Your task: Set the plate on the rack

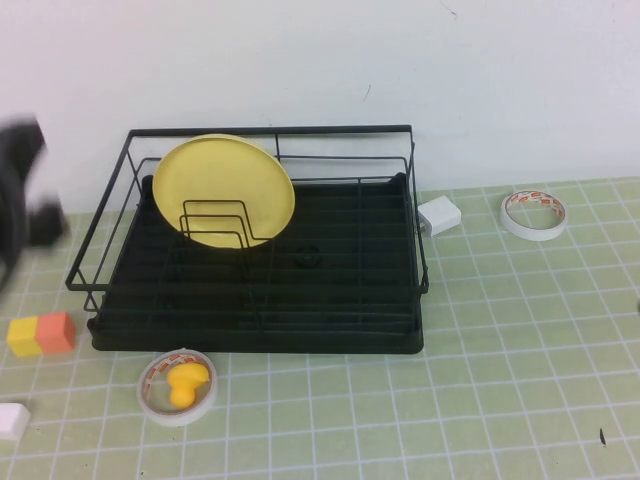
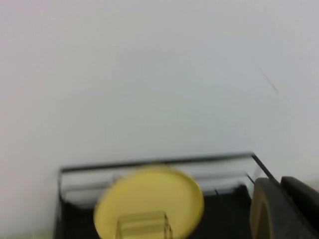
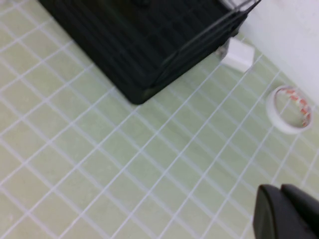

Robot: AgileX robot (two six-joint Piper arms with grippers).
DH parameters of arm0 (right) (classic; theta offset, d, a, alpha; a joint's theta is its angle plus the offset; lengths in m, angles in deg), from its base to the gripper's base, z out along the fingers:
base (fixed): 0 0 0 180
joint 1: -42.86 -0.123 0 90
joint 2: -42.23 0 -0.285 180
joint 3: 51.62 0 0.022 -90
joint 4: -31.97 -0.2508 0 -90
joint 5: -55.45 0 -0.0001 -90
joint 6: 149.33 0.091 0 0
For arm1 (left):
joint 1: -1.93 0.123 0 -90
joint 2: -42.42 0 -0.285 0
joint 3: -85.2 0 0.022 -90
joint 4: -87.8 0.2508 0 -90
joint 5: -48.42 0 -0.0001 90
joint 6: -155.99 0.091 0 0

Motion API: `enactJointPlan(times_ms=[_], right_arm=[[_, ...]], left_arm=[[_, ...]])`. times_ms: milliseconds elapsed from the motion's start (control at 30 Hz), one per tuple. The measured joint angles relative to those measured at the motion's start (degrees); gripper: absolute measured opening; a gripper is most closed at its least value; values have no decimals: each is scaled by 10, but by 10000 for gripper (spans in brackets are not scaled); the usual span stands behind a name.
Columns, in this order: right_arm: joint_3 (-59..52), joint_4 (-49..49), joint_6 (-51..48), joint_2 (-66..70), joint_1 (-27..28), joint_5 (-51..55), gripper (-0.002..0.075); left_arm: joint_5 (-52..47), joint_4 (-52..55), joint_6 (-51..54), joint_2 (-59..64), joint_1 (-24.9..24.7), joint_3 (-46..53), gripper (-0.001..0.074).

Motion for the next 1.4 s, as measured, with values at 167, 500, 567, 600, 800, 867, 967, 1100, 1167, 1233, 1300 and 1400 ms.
enactJointPlan(times_ms=[167,500,567,600,800,867,967,1100,1167,1233,1300,1400], right_arm=[[-128,-4,0,-77,0,-46,1],[-215,-34,0,-139,0,-16,1],[-218,-34,0,-139,0,10,1],[-218,-34,0,-139,0,23,0],[-220,-34,0,-139,0,72,0],[-220,-34,0,-139,0,79,0],[-220,-34,0,-139,0,84,0],[-220,-34,0,-139,0,88,0],[-220,-34,0,-139,0,88,0],[-220,-34,0,-139,0,88,0],[-220,-34,0,-139,0,88,0],[-220,-34,0,-139,0,88,0]], left_arm=[[-18,2,20,-78,-1,110,0],[-33,4,82,-242,-1,248,-1],[-33,4,83,-263,-1,258,-1],[-33,4,83,-272,-1,263,-1],[-35,4,83,-287,-1,289,-1],[-35,4,83,-287,-1,298,-1],[-35,4,83,-288,-1,308,-1],[-35,4,83,-307,8,322,-1],[-37,4,83,-326,24,328,-1],[-24,5,77,-356,49,331,-1],[-10,5,77,-388,75,335,-1],[9,5,75,-445,112,348,-1]])
